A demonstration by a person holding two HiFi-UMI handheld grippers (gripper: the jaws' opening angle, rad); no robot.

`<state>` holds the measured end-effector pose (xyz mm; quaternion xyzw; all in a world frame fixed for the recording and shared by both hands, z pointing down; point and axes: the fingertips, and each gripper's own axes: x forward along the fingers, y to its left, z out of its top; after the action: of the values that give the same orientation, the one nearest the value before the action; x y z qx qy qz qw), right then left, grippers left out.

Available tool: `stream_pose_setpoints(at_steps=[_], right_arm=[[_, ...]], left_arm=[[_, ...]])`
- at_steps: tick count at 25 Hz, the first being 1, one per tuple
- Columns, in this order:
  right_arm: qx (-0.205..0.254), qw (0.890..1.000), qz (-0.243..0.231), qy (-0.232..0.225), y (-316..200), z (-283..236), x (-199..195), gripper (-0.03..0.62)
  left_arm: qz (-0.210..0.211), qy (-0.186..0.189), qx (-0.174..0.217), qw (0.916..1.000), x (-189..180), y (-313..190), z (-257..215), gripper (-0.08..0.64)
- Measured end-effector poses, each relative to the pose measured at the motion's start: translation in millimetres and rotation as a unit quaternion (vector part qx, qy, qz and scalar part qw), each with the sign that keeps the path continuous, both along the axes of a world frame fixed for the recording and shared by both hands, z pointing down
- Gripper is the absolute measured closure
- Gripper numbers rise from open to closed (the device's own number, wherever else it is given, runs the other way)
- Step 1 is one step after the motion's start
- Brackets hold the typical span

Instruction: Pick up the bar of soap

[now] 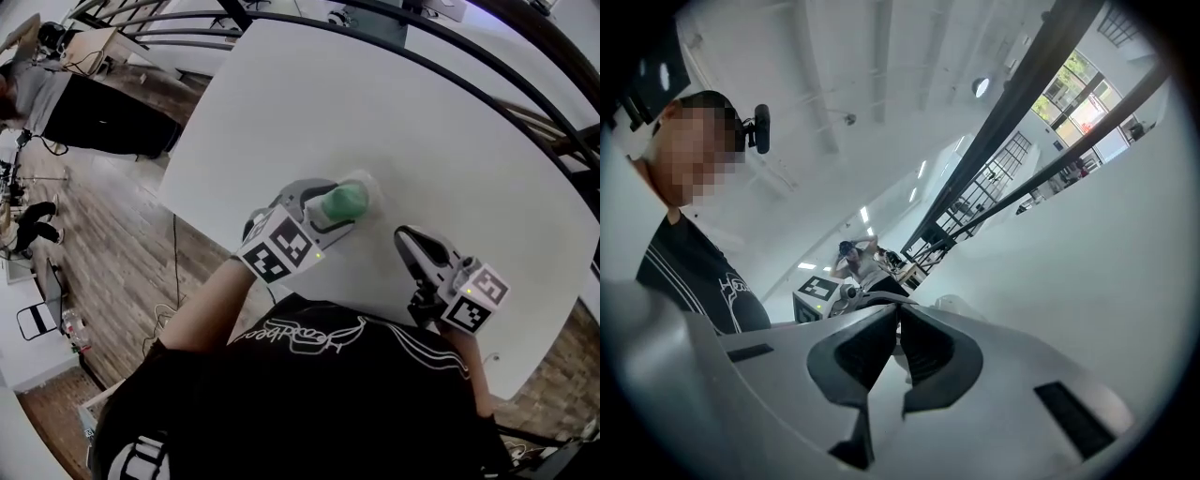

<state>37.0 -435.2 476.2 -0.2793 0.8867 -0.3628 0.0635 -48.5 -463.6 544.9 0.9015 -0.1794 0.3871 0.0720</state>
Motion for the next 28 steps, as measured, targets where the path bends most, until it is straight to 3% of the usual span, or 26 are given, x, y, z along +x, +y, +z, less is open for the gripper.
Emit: stream_pose_setpoints(at_steps=[5, 28], right_arm=[[-0.005, 1.000, 0.010, -0.001, 0, 6, 4, 0.574], [-0.017, 0.999, 0.039, -0.007, 1, 12, 11, 0.574]], left_arm=[[0.019, -0.014, 0.004, 0.9997, 3, 0, 7, 0.291], [0.031, -0.035, -0.005, 0.9989, 1, -9, 19, 0.295]])
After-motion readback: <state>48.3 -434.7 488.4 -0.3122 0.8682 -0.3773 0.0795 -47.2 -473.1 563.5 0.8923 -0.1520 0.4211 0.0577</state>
